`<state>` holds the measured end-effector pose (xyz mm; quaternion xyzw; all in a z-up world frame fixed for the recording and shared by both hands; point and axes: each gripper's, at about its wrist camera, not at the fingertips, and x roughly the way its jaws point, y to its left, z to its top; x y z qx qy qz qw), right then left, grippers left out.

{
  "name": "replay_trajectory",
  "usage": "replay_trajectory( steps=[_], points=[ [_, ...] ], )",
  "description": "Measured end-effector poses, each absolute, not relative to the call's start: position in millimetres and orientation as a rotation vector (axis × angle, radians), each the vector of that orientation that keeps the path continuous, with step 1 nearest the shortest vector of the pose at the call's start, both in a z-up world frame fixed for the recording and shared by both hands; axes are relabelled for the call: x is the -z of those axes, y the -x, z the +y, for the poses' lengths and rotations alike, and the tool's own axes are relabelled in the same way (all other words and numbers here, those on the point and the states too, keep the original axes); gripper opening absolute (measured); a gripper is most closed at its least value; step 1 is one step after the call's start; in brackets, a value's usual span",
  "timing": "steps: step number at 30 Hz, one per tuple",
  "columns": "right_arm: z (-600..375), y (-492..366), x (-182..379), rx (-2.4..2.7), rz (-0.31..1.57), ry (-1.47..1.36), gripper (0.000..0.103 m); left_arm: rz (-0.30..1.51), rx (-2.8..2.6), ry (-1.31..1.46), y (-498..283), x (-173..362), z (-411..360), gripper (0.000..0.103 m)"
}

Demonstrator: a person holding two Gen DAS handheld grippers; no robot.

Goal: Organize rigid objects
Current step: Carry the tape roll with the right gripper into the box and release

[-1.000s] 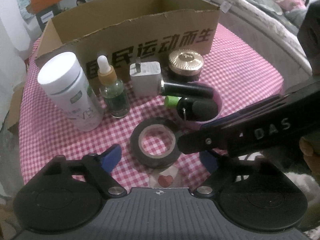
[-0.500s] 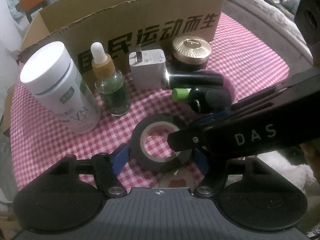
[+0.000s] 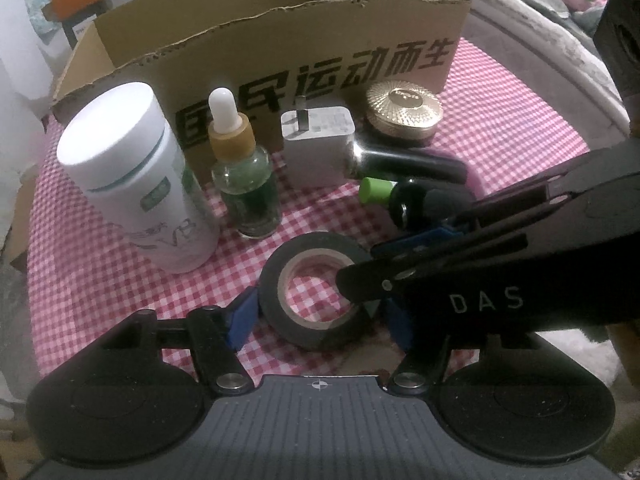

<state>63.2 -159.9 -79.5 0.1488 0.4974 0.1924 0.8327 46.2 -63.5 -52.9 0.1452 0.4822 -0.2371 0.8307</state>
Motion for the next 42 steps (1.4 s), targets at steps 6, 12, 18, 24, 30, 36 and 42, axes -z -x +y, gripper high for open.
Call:
replay_trajectory(
  steps=[6,12,18,24,30,36,42],
  points=[
    [-155,-59,77,-0.421,1.053,-0.329,0.023,1.002,0.49,-0.303,-35,43,-58,0.066],
    [-156,-46,47,-0.449,0.988,-0.312,0.023,0.915,0.451,-0.304,-21,6,-40,0.066],
    [-148,-50,-7,-0.515,0.865,-0.261,0.024,0.796,0.411,-0.298,-27,-51,-29,0.066],
    [-144,-86,-63,-0.585,0.77,-0.223,0.024,0.729,0.398,-0.303,-67,-96,-24,0.066],
    [-137,-166,-77,-0.597,0.835,-0.263,0.024,0.824,0.403,-0.311,-153,-96,-29,0.066],
    [-157,-259,-34,-0.564,1.009,-0.395,0.024,0.955,0.402,-0.329,-230,-63,-47,0.066],
    [-176,-322,8,-0.522,1.144,-0.511,0.024,1.04,0.39,-0.384,-268,-36,-62,0.066]
  ],
)
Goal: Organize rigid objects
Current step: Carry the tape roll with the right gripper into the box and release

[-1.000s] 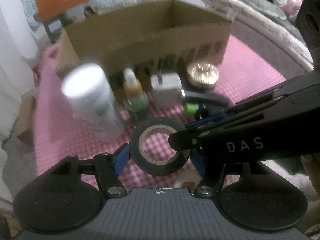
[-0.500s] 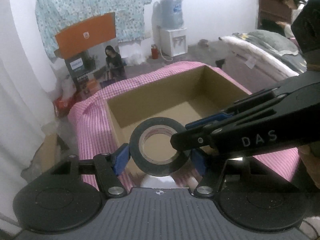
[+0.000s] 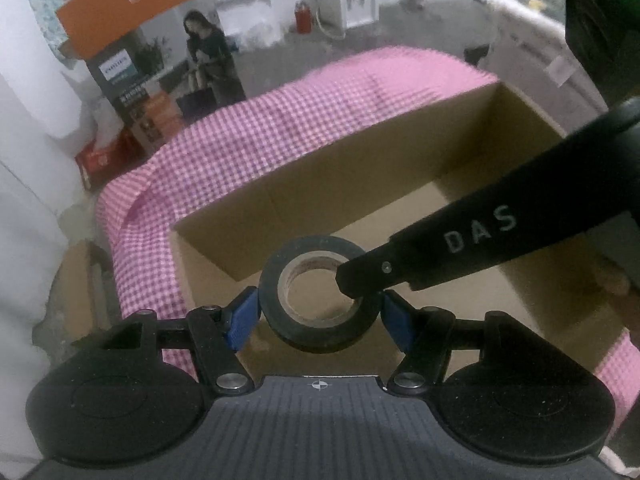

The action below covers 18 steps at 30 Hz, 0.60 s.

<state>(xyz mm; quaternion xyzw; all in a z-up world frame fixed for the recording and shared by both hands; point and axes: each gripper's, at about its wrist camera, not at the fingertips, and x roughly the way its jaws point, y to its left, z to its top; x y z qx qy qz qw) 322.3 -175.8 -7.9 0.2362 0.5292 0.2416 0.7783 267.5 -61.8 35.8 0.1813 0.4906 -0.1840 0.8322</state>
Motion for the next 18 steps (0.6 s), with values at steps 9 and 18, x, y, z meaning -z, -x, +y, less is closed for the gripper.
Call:
replay_trajectory(
  steps=[9,18],
  points=[
    [-171,-362,39,-0.505,1.227,-0.567,0.025,1.054,0.325,-0.517,-286,-18,-72,0.067],
    [-156,-379,60,-0.522,1.272,-0.609,0.025,1.043,0.297,-0.529,-289,-22,-71,0.076]
  ],
)
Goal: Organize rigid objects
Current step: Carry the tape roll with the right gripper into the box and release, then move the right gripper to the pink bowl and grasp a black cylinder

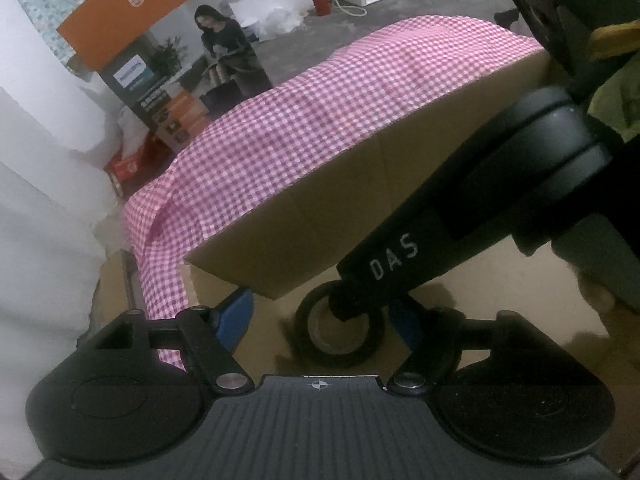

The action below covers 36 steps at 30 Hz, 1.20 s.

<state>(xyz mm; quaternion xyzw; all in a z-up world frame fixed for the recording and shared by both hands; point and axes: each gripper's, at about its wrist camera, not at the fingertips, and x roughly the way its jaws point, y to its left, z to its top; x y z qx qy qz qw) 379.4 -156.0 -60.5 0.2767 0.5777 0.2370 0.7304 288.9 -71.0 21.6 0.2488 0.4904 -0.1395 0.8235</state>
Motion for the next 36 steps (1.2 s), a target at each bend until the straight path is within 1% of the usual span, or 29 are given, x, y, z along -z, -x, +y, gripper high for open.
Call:
replay_trajectory(
  steps=[6,11,16,20,25,30,33,36],
  points=[
    [-167,-361,34,-0.528,1.213,-0.614,0.025,1.005,0.301,-0.48,-275,-43,-62,0.078],
    [-188,-325,-4,-0.546,1.117,-0.63,0.025,0.936,0.299,-0.407,-242,-79,-45,0.08],
    [-223,-257,-49,-0.582,0.978,-0.642,0.025,0.848,0.323,-0.327,-189,-112,-29,0.083],
    [-258,-190,-83,-0.576,0.852,-0.63,0.025,0.794,0.371,-0.282,-139,-122,-27,0.084],
    [-304,-101,-121,-0.491,0.707,-0.554,0.025,0.78,0.449,-0.229,-87,-109,-35,0.085],
    [-330,-30,-145,-0.382,0.612,-0.427,0.026,0.807,0.507,-0.216,-52,-75,-54,0.084],
    [-324,-11,-136,-0.366,0.628,-0.352,0.026,0.831,0.527,-0.233,-41,-53,-64,0.084],
    [-304,-12,-107,-0.398,0.71,-0.299,0.026,0.877,0.546,-0.243,-33,-31,-72,0.083]
  ],
)
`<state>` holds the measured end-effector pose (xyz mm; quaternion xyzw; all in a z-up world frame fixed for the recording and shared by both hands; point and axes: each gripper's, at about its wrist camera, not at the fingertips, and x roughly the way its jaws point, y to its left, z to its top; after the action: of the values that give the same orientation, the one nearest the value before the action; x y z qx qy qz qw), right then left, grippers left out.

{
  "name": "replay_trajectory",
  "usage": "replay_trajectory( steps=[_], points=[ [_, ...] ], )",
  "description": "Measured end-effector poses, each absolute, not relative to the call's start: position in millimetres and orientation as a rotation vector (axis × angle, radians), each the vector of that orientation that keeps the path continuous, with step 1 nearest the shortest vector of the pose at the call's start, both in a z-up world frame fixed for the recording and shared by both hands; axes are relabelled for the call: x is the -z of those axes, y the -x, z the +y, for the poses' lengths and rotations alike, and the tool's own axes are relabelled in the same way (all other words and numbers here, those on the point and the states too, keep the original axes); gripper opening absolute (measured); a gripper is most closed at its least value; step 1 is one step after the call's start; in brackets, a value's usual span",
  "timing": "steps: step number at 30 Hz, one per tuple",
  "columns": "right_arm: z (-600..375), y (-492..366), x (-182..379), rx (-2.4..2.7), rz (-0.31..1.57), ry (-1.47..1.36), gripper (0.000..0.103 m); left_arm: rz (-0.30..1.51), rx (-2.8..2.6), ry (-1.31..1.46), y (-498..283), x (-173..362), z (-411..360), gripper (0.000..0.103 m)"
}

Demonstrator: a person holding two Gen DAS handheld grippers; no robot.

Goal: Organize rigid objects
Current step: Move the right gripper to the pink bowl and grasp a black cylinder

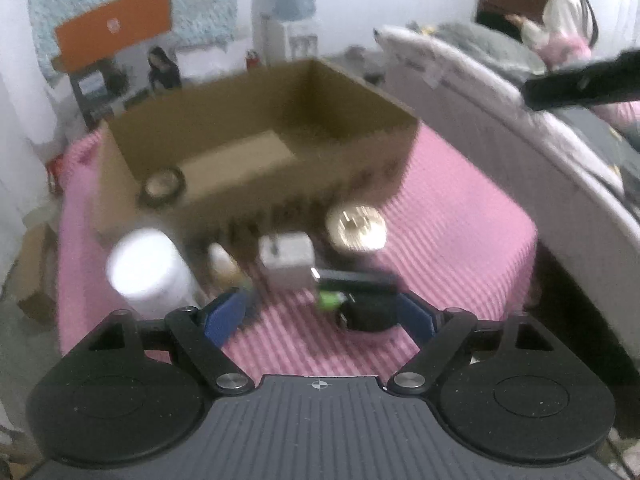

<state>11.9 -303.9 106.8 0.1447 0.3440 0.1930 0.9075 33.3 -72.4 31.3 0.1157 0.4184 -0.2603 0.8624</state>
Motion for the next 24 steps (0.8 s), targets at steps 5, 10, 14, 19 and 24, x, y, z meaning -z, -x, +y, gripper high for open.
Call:
replay_trajectory(
  steps=[5,10,14,19,24],
  points=[
    [-264,-40,-38,-0.52,0.88,-0.284,0.026,0.957,0.582,-0.273,-30,-6,-83,0.074],
    [-235,-53,13,-0.582,1.0,-0.255,0.026,0.994,0.598,-0.291,-39,6,-90,0.064],
    [-226,-59,26,-0.612,1.01,-0.236,0.026,1.009,0.622,-0.299,-35,14,-97,0.056],
    [-224,-66,37,-0.616,1.045,-0.253,0.026,1.018,0.659,-0.295,-33,18,-103,0.048],
    [-220,-63,42,-0.603,1.062,-0.284,0.026,1.007,0.655,-0.296,-36,18,-101,0.048]
  ],
)
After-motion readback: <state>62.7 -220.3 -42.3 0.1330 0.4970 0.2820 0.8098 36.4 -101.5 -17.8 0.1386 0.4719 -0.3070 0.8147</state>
